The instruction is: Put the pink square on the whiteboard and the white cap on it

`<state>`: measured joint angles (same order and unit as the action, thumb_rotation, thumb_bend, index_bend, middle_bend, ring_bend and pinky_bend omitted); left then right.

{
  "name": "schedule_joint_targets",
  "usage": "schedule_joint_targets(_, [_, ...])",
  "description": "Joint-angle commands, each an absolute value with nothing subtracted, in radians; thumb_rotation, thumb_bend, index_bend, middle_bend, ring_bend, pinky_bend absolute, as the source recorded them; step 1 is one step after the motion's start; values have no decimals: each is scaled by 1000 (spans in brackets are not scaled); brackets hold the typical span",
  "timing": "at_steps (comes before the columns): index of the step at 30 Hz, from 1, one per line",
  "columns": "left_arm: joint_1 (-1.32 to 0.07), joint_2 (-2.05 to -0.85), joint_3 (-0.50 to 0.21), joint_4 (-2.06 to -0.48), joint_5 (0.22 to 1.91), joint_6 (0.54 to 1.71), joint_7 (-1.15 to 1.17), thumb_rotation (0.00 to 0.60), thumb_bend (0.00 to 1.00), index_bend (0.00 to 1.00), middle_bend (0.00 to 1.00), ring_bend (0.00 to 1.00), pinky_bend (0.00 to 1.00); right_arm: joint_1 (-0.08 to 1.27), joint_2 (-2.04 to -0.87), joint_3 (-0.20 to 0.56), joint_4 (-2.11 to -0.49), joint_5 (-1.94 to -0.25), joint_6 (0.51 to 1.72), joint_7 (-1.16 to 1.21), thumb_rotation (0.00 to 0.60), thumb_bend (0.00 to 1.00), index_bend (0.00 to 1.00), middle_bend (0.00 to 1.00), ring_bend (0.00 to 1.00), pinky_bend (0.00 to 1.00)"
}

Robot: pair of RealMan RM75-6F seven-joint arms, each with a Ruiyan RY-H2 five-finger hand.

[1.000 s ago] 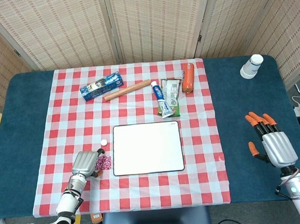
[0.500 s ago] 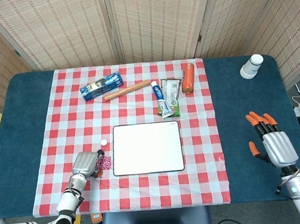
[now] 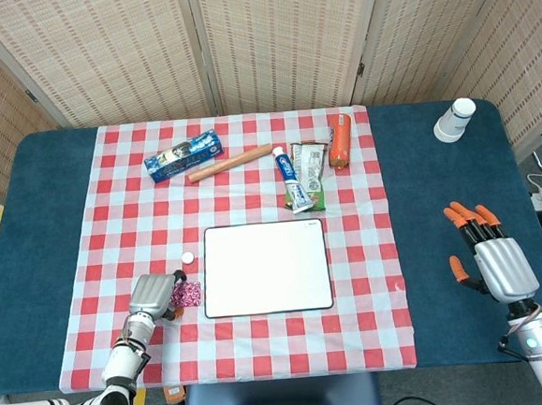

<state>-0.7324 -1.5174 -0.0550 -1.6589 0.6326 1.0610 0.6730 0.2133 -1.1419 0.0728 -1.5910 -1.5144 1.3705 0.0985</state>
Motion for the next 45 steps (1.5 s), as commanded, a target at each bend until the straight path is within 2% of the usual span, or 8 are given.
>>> schedule_joint_targets(1, [-732, -1518, -55, -1659, 636, 1064, 671, 600, 282, 332, 1000, 1000, 1000, 213, -1142, 73, -1590, -1514, 1371, 100, 600, 451, 0, 0, 0, 0])
schedule_joint_targets(8, [-731, -1513, -58, -1666, 644, 1071, 665, 600, 302, 386, 1000, 1000, 1000, 212, -1141, 73, -1590, -1514, 1373, 103, 600, 450, 0, 0, 0, 0])
schedule_joint_targets(31, [-726, -1485, -70, -1716, 683, 1108, 664, 600, 309, 427, 1000, 1000, 1000, 212, -1141, 74, -1590, -1513, 1374, 103, 600, 451, 0, 0, 0, 0])
schedule_joint_targets(39, [-810, -1497, -132, -1779, 643, 1106, 756, 600, 310, 428, 1000, 1000, 1000, 213, -1141, 72, -1591, -1516, 1373, 101, 600, 450, 0, 0, 0, 0])
schedule_joint_targets(45, [-936, -1601, -211, -1755, 513, 1103, 869, 600, 309, 427, 1000, 1000, 1000, 211, -1133, 71, -1591, -1519, 1375, 116, 600, 451, 0, 0, 0, 0])
